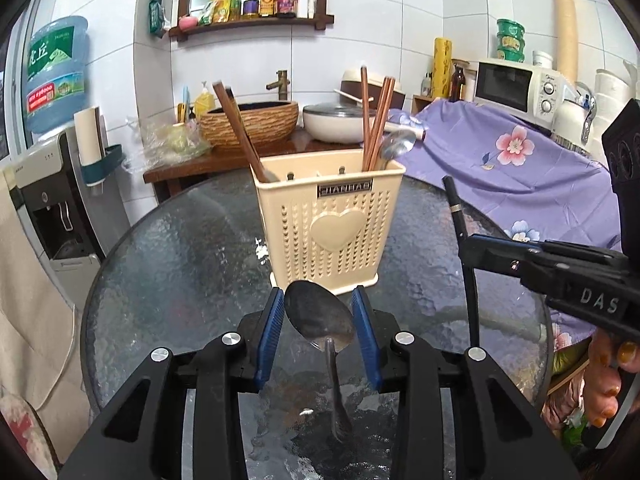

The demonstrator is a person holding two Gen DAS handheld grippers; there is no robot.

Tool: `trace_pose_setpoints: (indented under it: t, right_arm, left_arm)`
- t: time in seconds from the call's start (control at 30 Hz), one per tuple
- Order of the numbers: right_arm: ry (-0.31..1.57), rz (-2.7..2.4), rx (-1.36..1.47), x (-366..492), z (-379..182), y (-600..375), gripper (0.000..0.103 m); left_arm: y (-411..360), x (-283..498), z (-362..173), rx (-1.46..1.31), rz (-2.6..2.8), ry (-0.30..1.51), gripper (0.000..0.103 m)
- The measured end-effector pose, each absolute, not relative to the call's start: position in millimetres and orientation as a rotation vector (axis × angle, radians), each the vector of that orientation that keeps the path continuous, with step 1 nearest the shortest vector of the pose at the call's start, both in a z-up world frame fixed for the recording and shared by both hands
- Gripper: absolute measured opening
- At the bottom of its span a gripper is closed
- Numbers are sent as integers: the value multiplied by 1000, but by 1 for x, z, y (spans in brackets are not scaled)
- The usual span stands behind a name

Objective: Organize utensils
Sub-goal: 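Lift the black chopstick and metal spoon and carry them over the holder, then lower the chopstick and spoon into the holder and open both tools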

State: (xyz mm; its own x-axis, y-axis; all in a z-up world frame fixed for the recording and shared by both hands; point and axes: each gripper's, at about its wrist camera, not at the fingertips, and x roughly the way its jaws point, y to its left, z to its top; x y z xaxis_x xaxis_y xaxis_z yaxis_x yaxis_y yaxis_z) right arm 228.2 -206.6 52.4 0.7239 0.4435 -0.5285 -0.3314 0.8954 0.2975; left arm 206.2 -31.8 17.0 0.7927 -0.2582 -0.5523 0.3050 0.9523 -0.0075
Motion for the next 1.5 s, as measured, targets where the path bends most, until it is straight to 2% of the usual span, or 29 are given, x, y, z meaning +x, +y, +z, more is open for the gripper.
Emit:
trace_pose_setpoints:
  t: [0.47,0.97,1.17,1.37,1.5]
  right_arm:
    - [570,439,172,229,94,-207,8]
    - [431,400,134,259,200,-208,8]
    - [335,343,116,272,237,-207,8]
    - [271,294,116,289,246,-203,8]
    - [288,260,78,304,224,-195,8]
  left_arm:
    - [-35,209,47,88,-328,544,32]
    - [-28,248,143,-62,-361,426,32]
    - [-25,268,176,-116,-306,318,32]
    - [-32,291,178,-133,-260,261,32]
    - [-41,307,157,-148,-242,298,32]
